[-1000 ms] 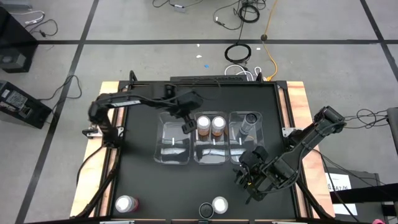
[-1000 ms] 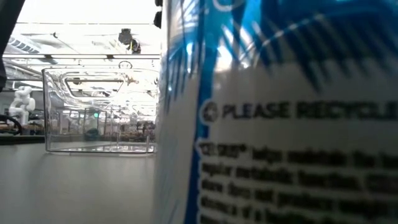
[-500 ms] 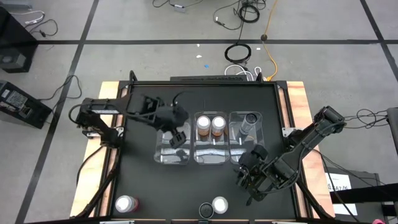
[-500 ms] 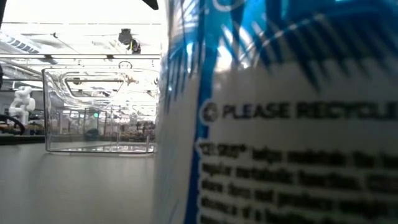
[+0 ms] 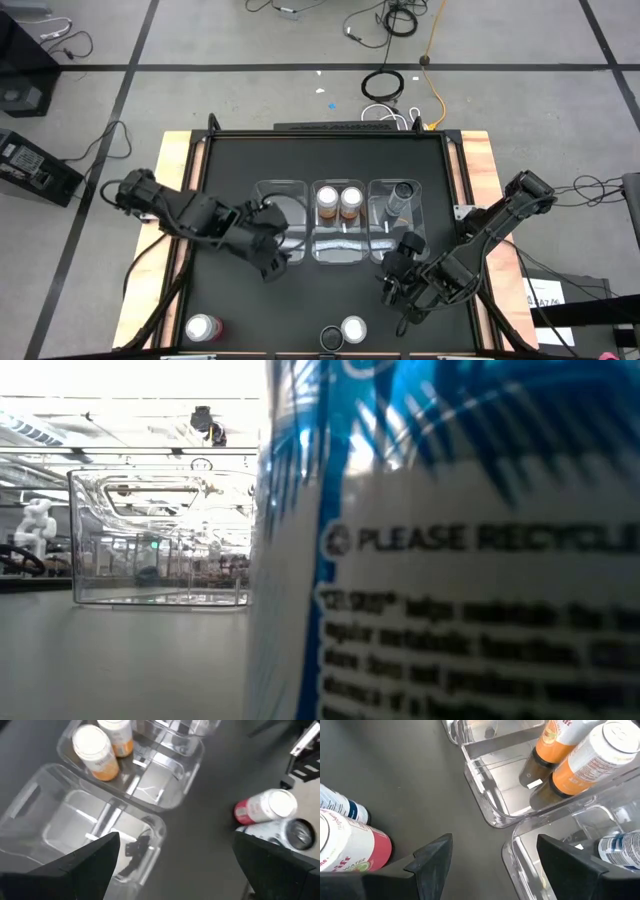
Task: Sort soda cans
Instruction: Put the left pink white soda can into the left transparent bin
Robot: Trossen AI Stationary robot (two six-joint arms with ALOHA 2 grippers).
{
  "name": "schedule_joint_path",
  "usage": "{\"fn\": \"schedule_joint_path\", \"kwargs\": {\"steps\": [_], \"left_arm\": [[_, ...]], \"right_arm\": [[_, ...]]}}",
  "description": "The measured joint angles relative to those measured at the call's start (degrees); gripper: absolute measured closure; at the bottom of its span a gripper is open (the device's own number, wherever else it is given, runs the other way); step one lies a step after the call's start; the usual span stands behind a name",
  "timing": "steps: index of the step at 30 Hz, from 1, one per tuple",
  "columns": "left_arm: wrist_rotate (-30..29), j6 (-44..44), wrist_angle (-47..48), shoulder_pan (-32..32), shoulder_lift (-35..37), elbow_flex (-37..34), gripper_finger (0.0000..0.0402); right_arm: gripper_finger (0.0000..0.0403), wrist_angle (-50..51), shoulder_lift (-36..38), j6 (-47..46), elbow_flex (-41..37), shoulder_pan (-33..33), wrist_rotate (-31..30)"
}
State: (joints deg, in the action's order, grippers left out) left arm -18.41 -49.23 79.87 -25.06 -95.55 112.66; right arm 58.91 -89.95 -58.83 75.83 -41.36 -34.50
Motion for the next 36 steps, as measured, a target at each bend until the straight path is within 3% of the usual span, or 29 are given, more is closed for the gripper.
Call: {"fn": "schedule_joint_path", "kwargs": {"steps": [13,23,36], "left_arm": [[0.01,-11.39,-0.02,-5.25,0.0,0.0,0.0008],[-11.82,-10.27,-0.64,-13.03,-0.02,-0.04,0.0008],[-11.75,-10.44,-2.92,-17.66,-1.78,-0.04,0.0008]], "right_arm": [[0.0122,0.0,0.02,0.0,0.0,0.11,0.02],[0.0122,-0.7,0.02,0.0,0.0,0.11,1.95],[0.0122,-2.18,0.04,-0.02,0.0,0.11,1.95]]}}
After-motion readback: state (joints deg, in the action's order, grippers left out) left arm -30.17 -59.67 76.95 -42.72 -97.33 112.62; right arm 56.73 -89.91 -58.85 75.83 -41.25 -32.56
